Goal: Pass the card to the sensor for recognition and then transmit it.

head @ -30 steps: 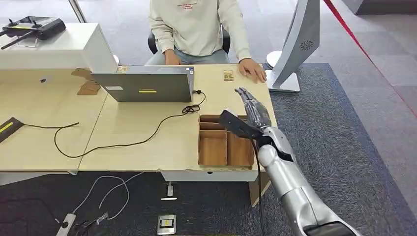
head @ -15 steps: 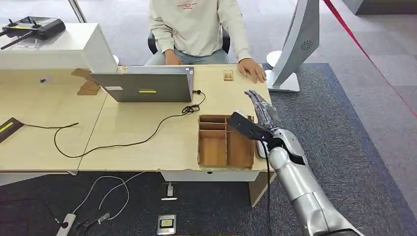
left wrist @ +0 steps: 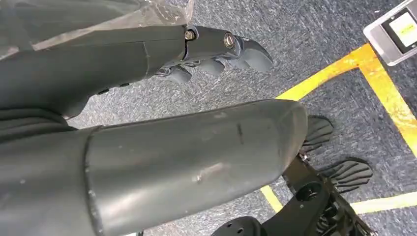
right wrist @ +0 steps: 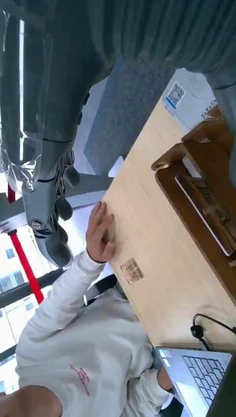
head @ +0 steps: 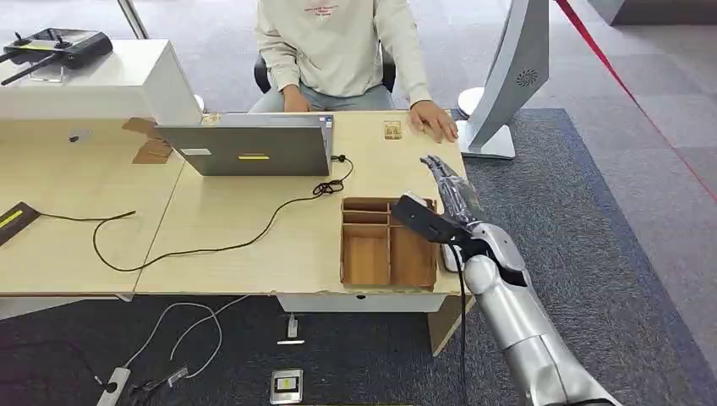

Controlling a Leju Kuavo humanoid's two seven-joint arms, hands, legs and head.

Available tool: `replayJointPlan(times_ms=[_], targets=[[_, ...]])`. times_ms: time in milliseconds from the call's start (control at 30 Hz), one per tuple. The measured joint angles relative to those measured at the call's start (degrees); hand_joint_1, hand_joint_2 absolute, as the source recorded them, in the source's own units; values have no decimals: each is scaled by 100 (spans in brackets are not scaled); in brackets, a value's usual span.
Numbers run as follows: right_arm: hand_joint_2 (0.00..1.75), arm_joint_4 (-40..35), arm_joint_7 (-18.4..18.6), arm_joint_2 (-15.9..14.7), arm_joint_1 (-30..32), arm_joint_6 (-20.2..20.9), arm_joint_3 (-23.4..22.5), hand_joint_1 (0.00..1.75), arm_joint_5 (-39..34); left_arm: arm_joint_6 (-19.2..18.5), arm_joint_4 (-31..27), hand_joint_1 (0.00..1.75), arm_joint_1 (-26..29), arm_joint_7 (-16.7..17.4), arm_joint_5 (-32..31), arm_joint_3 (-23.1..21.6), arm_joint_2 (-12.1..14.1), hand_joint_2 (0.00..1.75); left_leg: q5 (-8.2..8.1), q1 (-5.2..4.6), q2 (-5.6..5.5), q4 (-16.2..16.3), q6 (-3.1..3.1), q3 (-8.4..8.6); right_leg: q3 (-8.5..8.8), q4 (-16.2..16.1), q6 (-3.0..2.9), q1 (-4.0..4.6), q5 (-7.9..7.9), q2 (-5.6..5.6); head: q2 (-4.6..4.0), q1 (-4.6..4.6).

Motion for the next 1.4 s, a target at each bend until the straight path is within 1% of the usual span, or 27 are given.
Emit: replayJointPlan(times_ms=[300,600,1067,1400], targets=[[175,-31,9,31,7,15,24,0,298,-2,0,0,-8,2,-59,0,0,0,0,0,0,0,0,1,0,0,0,0,0,0,0,-2],[175,-28,157,40,5,33,103,0,706,0,0,0,-6,2,-48,4,0,0,0,0,0,0,0,0,0,0,0,0,0,0,0,-2],[175,-33,223,46,7,278,195,0,824,2,2,0,20,-2,9,20,0,0,0,0,-1,0,0,0,0,0,0,0,0,0,0,-2],[175,-52,223,42,45,282,201,0,824,17,0,0,21,-4,-50,22,0,0,0,0,-1,0,0,0,0,0,0,0,0,0,0,-2]])
